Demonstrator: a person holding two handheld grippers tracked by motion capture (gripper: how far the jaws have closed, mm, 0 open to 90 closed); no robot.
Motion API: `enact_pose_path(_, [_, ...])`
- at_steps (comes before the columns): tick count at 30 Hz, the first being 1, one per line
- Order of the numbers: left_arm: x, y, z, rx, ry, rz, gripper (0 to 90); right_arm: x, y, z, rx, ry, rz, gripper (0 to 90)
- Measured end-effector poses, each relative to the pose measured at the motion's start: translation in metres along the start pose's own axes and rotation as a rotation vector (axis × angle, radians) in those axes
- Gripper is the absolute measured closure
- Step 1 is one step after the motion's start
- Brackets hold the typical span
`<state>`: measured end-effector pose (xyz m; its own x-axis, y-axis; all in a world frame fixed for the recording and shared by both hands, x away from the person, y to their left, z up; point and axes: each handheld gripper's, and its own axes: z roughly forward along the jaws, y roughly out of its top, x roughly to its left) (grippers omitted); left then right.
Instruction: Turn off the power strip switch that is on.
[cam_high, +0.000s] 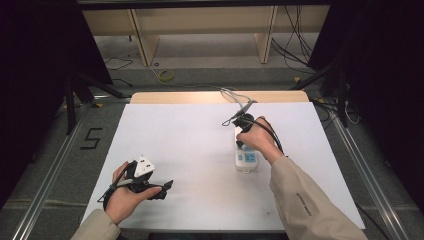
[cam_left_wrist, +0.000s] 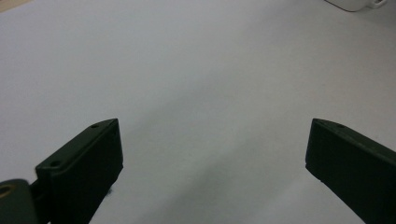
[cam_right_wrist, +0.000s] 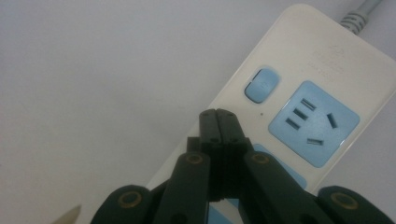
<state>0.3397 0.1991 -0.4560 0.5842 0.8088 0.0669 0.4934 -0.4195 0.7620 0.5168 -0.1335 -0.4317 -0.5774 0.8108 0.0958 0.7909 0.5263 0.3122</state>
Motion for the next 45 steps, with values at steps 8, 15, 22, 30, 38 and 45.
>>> enact_pose_path(8, [0.0004, -0.0001, 0.0004, 0.000, -0.001, -0.002, 3.5, 0.0016, -0.0006, -0.0002, -0.003, -0.009, -0.005, 90.0])
enact_pose_path(15, [0.0004, -0.0001, 0.0006, 0.000, -0.001, -0.003, 3.5, 0.0001, -0.0013, -0.0003, -0.010, -0.004, -0.005, 90.0])
enact_pose_path(22, [0.0006, -0.0003, 0.0006, 0.001, -0.002, -0.004, 3.5, -0.0003, -0.0023, -0.0004, -0.017, -0.002, 0.003, 90.0])
enact_pose_path(30, [0.0008, -0.0002, 0.0007, 0.002, -0.002, -0.004, 3.5, 0.0004, -0.0022, -0.0004, -0.016, -0.005, -0.001, 90.0])
enact_pose_path(38, [0.0009, -0.0003, 0.0007, 0.001, -0.003, -0.005, 3.6, 0.0011, -0.0022, -0.0005, -0.016, -0.011, -0.008, 90.0])
enact_pose_path(45, [0.0007, -0.0002, 0.0007, 0.001, -0.002, -0.004, 3.5, 0.0012, -0.0020, -0.0006, -0.015, -0.012, -0.008, 90.0])
